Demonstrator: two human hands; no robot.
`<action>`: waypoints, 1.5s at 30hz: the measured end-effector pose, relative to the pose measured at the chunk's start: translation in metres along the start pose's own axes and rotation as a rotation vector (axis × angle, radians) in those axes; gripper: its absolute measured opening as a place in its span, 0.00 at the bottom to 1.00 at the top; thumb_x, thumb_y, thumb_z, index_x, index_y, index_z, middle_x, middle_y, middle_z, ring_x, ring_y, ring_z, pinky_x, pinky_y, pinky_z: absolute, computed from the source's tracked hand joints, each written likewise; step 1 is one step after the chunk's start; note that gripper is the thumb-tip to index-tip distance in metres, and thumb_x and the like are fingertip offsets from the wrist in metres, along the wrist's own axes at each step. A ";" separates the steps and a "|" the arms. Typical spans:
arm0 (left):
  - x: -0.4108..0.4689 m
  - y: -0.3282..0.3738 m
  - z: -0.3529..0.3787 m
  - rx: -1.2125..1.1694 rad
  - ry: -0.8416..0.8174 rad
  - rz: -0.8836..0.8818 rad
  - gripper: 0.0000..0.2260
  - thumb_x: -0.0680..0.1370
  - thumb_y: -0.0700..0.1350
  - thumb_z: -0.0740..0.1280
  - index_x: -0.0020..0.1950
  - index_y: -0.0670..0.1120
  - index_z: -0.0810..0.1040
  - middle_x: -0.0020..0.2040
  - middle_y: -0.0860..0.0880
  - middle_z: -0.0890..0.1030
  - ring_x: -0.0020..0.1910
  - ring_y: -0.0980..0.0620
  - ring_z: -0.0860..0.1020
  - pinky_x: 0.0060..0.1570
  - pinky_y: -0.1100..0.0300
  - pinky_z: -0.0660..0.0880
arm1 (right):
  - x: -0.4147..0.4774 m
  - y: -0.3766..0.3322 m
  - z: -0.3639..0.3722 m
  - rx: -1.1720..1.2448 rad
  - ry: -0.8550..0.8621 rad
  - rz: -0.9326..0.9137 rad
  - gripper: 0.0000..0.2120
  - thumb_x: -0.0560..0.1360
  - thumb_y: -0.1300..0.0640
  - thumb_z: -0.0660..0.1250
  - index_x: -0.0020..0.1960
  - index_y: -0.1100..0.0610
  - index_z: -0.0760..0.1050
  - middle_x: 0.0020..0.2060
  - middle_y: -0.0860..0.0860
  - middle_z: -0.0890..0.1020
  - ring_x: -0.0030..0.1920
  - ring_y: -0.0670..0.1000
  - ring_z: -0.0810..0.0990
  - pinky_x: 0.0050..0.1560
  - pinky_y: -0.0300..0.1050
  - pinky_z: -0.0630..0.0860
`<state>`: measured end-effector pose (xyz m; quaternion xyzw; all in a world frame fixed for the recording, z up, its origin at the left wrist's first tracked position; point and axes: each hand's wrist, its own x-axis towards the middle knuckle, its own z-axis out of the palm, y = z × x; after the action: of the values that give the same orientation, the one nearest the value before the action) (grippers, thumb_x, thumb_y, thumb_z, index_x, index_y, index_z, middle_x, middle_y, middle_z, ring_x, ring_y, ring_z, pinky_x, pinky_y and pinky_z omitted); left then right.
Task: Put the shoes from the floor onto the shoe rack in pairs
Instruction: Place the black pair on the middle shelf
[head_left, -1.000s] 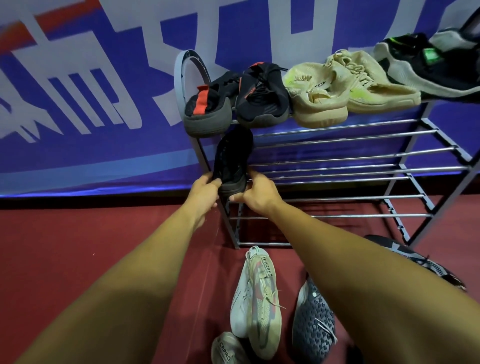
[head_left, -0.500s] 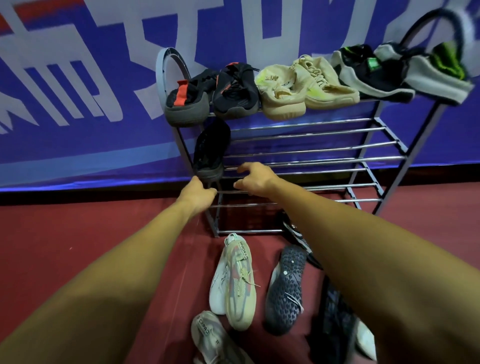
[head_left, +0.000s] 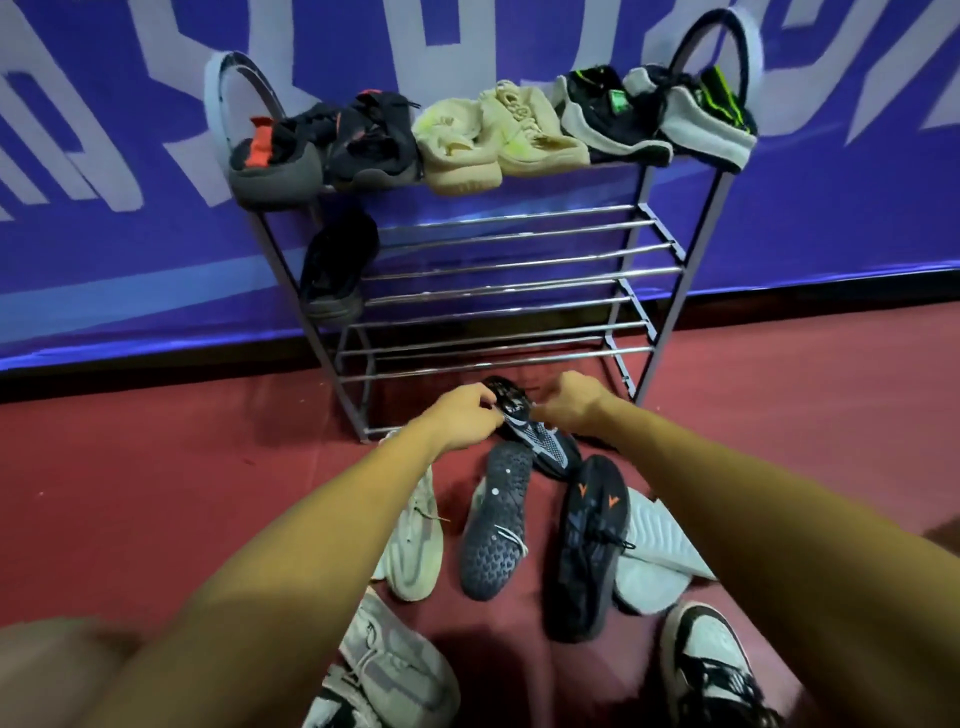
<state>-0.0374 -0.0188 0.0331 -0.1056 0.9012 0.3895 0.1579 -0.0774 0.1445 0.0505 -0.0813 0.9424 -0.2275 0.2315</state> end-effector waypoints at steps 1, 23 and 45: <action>0.001 -0.002 0.014 0.041 -0.032 0.005 0.11 0.78 0.44 0.67 0.60 0.47 0.77 0.57 0.38 0.81 0.45 0.45 0.78 0.43 0.60 0.68 | -0.005 0.009 0.004 -0.025 -0.015 0.009 0.13 0.74 0.52 0.68 0.53 0.59 0.82 0.46 0.55 0.85 0.47 0.55 0.83 0.43 0.42 0.76; 0.040 -0.067 0.184 0.505 -0.480 -0.038 0.22 0.79 0.46 0.62 0.73 0.49 0.65 0.66 0.41 0.75 0.65 0.40 0.74 0.61 0.53 0.71 | 0.004 0.151 0.128 -0.181 -0.367 0.200 0.25 0.74 0.53 0.64 0.71 0.50 0.66 0.62 0.58 0.78 0.59 0.60 0.80 0.59 0.51 0.78; 0.021 -0.038 0.140 0.252 -0.266 -0.130 0.22 0.74 0.43 0.69 0.65 0.47 0.67 0.56 0.43 0.80 0.57 0.43 0.78 0.50 0.58 0.73 | -0.003 0.113 0.082 -0.001 -0.121 0.141 0.16 0.72 0.53 0.66 0.58 0.52 0.78 0.57 0.55 0.82 0.57 0.59 0.80 0.54 0.45 0.75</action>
<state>-0.0161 0.0571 -0.0906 -0.0905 0.9053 0.2733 0.3123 -0.0413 0.2125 -0.0659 -0.0283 0.9302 -0.2047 0.3032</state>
